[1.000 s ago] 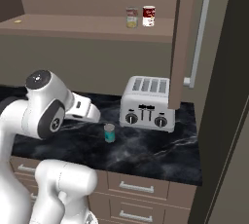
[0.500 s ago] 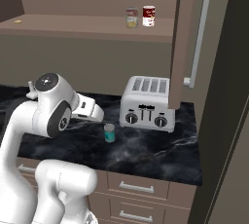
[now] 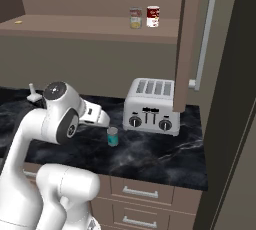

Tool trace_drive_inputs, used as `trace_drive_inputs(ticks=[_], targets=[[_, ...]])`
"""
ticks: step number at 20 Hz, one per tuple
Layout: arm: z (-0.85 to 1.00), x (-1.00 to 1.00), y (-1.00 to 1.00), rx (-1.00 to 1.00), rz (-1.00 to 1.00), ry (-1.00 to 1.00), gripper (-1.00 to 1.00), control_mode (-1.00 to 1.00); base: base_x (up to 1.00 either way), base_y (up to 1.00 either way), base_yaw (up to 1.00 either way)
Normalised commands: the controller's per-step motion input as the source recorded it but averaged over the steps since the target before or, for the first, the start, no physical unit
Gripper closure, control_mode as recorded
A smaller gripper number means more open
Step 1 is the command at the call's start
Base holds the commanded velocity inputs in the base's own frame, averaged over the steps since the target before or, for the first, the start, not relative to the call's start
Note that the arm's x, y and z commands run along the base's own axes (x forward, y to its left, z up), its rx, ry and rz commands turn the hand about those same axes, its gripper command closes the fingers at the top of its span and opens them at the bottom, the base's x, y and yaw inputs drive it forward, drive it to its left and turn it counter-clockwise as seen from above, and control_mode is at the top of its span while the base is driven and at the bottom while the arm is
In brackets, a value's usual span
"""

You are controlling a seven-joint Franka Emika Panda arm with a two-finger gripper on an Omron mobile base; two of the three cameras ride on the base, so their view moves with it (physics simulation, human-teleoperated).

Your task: Pick the cans from the counter and place them in their designated side in the cabinet.

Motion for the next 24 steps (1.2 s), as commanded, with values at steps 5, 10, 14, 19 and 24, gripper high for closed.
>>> trace_drive_inputs(ticks=[5,10,14,19,24], targets=[[-0.22,0.23,-0.10,0.00,0.00,0.00,-1.00,-1.00,0.00,0.00,0.00],[-0.25,0.23,-0.08,0.00,0.00,0.00,-1.00,-1.00,0.00,0.00,0.00],[-0.23,0.23,-0.03,0.00,0.00,0.00,-1.00,-1.00,0.00,0.00,0.00],[-0.18,0.16,-0.03,0.00,0.00,0.01,-1.00,-1.00,0.00,0.00,0.00],[-0.21,0.16,-0.03,0.00,0.00,0.00,-1.00,-1.00,0.00,0.00,0.00]])
